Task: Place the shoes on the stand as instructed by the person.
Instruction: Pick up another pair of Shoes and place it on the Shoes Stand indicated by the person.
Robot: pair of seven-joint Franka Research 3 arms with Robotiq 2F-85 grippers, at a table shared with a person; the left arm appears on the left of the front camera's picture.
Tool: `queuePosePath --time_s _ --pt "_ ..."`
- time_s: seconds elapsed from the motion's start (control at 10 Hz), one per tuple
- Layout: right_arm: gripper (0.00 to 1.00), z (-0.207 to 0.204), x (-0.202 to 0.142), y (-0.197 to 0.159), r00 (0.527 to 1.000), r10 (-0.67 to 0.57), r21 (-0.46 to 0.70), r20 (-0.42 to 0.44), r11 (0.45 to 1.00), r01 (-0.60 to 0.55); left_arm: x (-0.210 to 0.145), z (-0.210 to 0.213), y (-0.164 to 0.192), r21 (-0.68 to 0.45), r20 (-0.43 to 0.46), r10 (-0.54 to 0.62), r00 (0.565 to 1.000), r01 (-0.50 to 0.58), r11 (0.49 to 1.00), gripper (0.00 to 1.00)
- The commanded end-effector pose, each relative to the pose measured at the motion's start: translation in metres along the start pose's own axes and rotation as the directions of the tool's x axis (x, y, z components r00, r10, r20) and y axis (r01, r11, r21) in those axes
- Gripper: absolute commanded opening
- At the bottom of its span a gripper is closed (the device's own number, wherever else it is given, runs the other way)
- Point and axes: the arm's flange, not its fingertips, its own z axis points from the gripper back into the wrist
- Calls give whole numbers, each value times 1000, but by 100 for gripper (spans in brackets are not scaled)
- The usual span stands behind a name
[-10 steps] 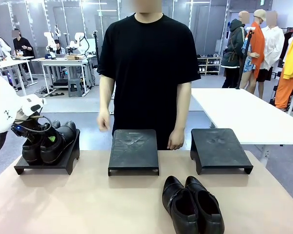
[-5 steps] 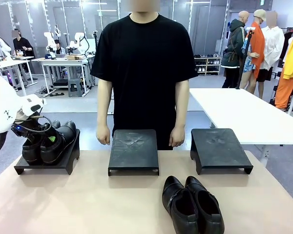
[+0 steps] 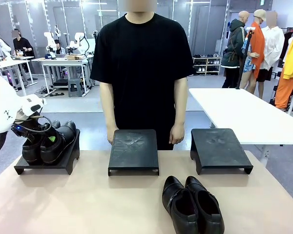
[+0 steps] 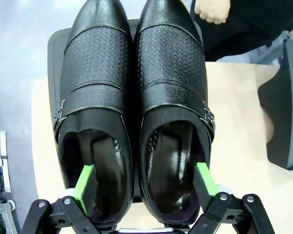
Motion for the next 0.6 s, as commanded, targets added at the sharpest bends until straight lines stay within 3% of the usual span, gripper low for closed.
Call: queuePosePath --time_s 0.0,0.1,0.3,0.5 --pt "100 1 1 2 1000 19 7 8 1000 -19 0 0 0 0 0 0 1000 0 1000 100" --pt "100 1 1 2 1000 19 7 8 1000 -19 6 32 1 -88 -65 25 998 -30 996 100" --pt "100 1 1 2 1000 19 7 8 1000 -19 -13 108 18 -197 -60 -3 998 -9 980 100" --pt "100 1 1 2 1000 19 7 8 1000 -19 -46 170 52 -402 -166 -16 986 -53 914 100"
